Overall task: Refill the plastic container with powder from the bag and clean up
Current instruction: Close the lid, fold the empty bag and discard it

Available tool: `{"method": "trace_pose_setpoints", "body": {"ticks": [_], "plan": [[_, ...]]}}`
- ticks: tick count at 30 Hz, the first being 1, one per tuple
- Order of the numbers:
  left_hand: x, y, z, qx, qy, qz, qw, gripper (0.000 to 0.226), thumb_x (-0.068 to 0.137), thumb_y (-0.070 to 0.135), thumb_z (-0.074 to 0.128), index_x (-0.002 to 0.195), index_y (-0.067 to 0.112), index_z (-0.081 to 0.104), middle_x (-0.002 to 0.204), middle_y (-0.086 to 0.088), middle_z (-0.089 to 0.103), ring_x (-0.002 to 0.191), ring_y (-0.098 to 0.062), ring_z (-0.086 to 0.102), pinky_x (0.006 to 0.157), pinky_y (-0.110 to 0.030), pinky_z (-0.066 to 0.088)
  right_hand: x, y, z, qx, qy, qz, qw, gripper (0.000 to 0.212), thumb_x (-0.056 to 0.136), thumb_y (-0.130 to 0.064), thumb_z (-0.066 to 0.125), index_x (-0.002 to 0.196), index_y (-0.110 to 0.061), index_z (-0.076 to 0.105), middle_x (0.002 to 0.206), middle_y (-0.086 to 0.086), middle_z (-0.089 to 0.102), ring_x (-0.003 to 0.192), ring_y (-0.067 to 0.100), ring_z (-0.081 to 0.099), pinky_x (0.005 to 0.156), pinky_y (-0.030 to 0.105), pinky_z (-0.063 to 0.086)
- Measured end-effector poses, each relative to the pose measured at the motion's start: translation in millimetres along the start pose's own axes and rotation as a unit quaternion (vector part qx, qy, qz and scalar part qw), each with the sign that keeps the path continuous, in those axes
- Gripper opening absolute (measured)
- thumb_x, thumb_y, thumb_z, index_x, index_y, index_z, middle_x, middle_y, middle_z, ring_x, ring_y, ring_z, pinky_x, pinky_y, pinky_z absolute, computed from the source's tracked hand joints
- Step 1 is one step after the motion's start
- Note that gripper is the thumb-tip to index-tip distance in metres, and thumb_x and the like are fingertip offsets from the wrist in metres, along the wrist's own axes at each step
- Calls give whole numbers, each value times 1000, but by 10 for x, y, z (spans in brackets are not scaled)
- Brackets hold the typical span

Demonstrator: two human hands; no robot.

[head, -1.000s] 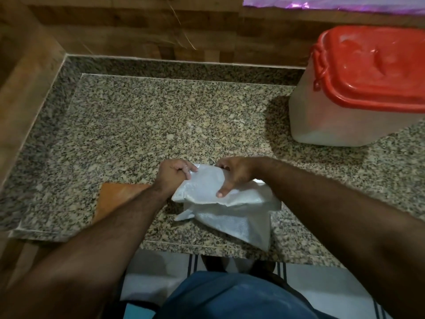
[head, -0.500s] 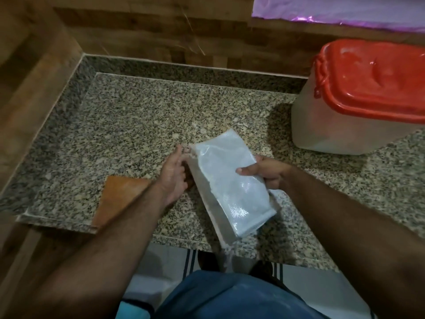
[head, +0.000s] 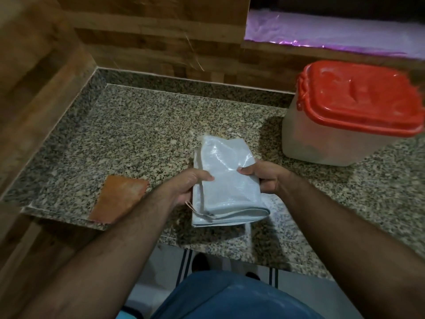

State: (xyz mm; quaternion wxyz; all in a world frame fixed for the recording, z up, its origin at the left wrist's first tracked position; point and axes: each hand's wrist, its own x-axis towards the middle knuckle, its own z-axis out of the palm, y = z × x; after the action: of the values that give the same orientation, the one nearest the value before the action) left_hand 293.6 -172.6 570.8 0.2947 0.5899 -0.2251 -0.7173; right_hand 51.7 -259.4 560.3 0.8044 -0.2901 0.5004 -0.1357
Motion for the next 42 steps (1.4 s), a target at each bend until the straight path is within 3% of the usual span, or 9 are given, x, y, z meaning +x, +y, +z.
{"method": "trace_pose_setpoints", "body": {"ticks": [7, 12, 15, 18, 21, 27, 31, 36, 42], "plan": [[-144, -43, -30, -6, 26, 6, 1000, 71, 90, -19, 64, 151, 16, 53, 131, -20, 77, 113, -43, 77, 99, -63, 61, -149, 98, -178, 44, -112, -16, 993, 76, 95, 24, 50, 155, -24, 52, 149, 18, 64, 134, 42, 64, 115, 69, 44], [-354, -49, 229, -113, 74, 43, 990, 27, 110, -6, 47, 117, 6, 71, 82, -11, 83, 62, -18, 79, 55, -27, 64, -195, 118, -84, 144, -42, 36, 988, 51, 60, 13, 94, 107, 4, 77, 84, 22, 79, 60, 28, 79, 54, 32, 65], [-364, -76, 264, -217, 132, 15, 967, 26, 113, 5, 46, 105, 5, 71, 74, -19, 78, 52, -29, 76, 40, -29, 59, -217, 195, -65, 196, -34, -2, 980, 29, 97, 4, 64, 126, 3, 70, 95, 25, 79, 69, 32, 80, 69, 35, 65], [-382, -118, 192, -320, 173, -1, 932, 26, 111, 10, 50, 99, 0, 71, 75, -26, 76, 50, -39, 75, 35, -26, 55, -298, 312, -153, 198, -144, -72, 967, 40, 85, -12, 60, 123, -11, 71, 117, 18, 71, 96, 32, 75, 99, 59, 57], [-414, -143, 229, -343, 181, 3, 922, 29, 112, 9, 46, 96, 0, 69, 69, -27, 74, 44, -41, 71, 39, -25, 56, -389, 378, -174, 52, -207, -169, 962, 64, 80, -4, 68, 141, -21, 60, 130, 7, 70, 109, 22, 72, 92, 49, 59], [-499, -304, 359, -299, 149, -8, 943, 31, 110, 20, 55, 125, -2, 70, 105, -37, 77, 80, -47, 81, 59, -45, 69, -291, 373, -85, -11, -58, -217, 974, 55, 84, 0, 82, 135, -9, 64, 128, 15, 76, 127, 45, 67, 91, 51, 64], [-706, -481, 323, -266, 124, 132, 947, 68, 82, 41, 70, 139, 3, 65, 154, -30, 58, 131, -43, 62, 120, -67, 40, -379, 366, -36, 13, -53, -196, 979, 39, 96, 0, 71, 133, -11, 65, 126, 14, 78, 112, 35, 76, 83, 48, 67], [-1103, -812, 221, -171, 108, 252, 946, 128, 54, 61, 102, 158, 11, 46, 154, -18, 63, 139, -38, 63, 116, -63, 49, -420, 418, 272, -22, -123, -152, 981, 40, 98, 3, 66, 135, -12, 65, 131, 16, 76, 110, 34, 76, 87, 48, 67], [-1741, -1610, -78, -262, 279, 258, 887, 68, 78, 20, 92, 139, 2, 69, 137, -23, 73, 124, -41, 72, 110, -56, 55, -276, 860, 1150, -154, -260, -56, 952, 50, 98, 2, 68, 146, -9, 61, 136, 16, 73, 119, 34, 74, 92, 48, 65]]}}
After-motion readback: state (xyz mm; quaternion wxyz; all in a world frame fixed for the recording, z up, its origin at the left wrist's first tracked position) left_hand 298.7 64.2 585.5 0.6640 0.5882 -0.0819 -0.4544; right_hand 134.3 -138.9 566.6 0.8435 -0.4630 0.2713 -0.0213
